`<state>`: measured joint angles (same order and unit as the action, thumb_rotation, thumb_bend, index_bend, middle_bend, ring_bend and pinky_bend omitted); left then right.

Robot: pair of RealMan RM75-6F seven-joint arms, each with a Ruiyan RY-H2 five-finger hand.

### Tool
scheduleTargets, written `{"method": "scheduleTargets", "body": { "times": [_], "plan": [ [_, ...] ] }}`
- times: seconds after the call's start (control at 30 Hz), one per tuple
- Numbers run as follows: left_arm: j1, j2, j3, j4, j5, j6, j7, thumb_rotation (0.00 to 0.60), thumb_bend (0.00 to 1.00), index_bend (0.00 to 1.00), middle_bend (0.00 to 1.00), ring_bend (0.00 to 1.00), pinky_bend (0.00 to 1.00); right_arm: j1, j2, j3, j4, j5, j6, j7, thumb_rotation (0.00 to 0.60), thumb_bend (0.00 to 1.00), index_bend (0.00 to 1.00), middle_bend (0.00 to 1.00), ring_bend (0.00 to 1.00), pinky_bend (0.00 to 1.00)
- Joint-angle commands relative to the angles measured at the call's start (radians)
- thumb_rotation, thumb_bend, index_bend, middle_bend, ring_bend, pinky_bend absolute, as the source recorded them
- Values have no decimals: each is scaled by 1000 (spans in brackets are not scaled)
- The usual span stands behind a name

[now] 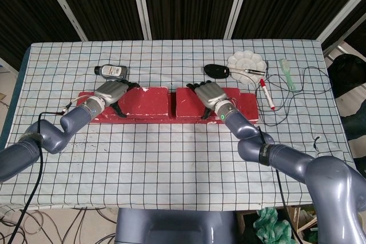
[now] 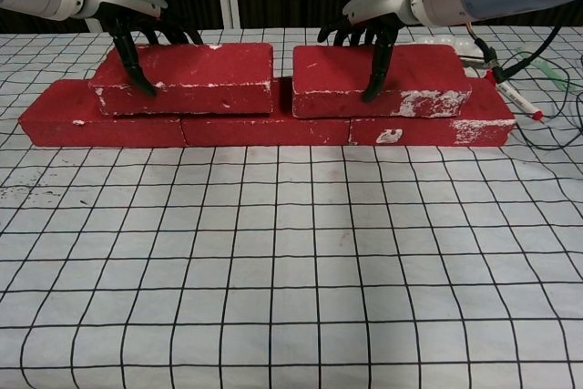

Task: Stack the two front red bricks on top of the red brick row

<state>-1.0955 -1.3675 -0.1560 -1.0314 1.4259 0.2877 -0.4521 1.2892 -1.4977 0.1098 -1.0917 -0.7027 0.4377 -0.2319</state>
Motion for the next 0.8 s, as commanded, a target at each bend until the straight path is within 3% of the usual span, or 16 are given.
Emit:
{"method": "scheduleTargets", "body": {
  "times": [0.03,0.5,0.8],
  "plan": [
    [-1,-1,3,2,-1,1,-2,600,106,139,173,52,154,1,-1,-1,3,-4,-3,3,600,35,56,141,98,144],
    [-11,0,16,5,0,4,-11,600,106,139,173,52,154,3,-5,-7,20,-20,-21,17,600,31,5,53,36,144],
    [-16,-2,25,12,-4,1,-14,600,106,135,172,52,154,3,-10,-11,30,-25,-22,24,600,29,0,48,35,144]
  ]
}}
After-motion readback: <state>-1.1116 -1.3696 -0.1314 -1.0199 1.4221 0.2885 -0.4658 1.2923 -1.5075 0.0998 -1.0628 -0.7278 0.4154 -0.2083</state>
